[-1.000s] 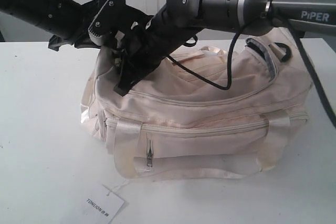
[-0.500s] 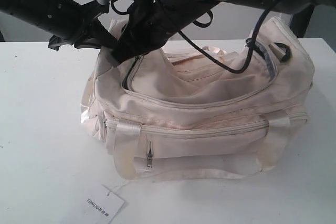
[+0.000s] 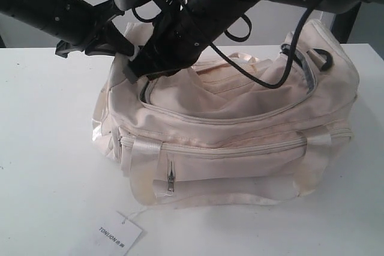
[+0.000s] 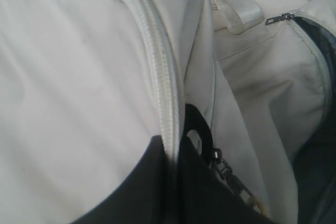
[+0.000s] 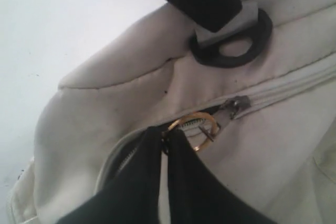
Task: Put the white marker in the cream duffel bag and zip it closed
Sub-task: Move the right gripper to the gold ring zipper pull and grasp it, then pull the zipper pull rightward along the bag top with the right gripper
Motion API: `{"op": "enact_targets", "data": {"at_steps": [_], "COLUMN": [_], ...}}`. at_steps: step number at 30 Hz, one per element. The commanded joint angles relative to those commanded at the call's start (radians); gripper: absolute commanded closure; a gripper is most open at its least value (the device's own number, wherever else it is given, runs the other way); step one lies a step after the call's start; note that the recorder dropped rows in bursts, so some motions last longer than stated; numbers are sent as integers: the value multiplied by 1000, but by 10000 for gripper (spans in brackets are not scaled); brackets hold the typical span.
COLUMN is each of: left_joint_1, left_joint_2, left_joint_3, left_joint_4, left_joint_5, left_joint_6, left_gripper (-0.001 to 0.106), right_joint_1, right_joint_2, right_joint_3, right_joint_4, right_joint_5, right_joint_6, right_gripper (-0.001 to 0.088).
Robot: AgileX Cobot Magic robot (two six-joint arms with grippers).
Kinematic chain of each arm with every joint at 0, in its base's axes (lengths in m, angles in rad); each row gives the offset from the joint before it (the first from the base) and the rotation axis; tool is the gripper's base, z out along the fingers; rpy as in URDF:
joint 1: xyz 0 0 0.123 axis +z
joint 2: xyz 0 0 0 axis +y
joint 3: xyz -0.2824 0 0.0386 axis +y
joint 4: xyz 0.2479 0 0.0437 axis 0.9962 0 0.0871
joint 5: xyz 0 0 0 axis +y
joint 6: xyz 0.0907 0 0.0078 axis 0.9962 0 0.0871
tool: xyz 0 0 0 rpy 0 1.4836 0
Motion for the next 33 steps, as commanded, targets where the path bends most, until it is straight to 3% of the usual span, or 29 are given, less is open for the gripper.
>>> {"op": "enact_targets", "data": {"at_steps": [23, 33], "left_joint_1": [0, 0], "left_joint_2": [0, 0], "left_joint_3": [0, 0], "left_joint_4": [-6, -6], "left_joint_5": [-10, -16], "left_joint_6": [0, 0], "left_gripper": [1053, 1053], "right_joint_1": [2, 3], "right_joint_2": [2, 2], "right_joint_3": [0, 0], "right_joint_4": [225, 233], "right_joint_5": [197, 294], "right_joint_6": [-41, -61], "right_gripper": [868, 868]}}
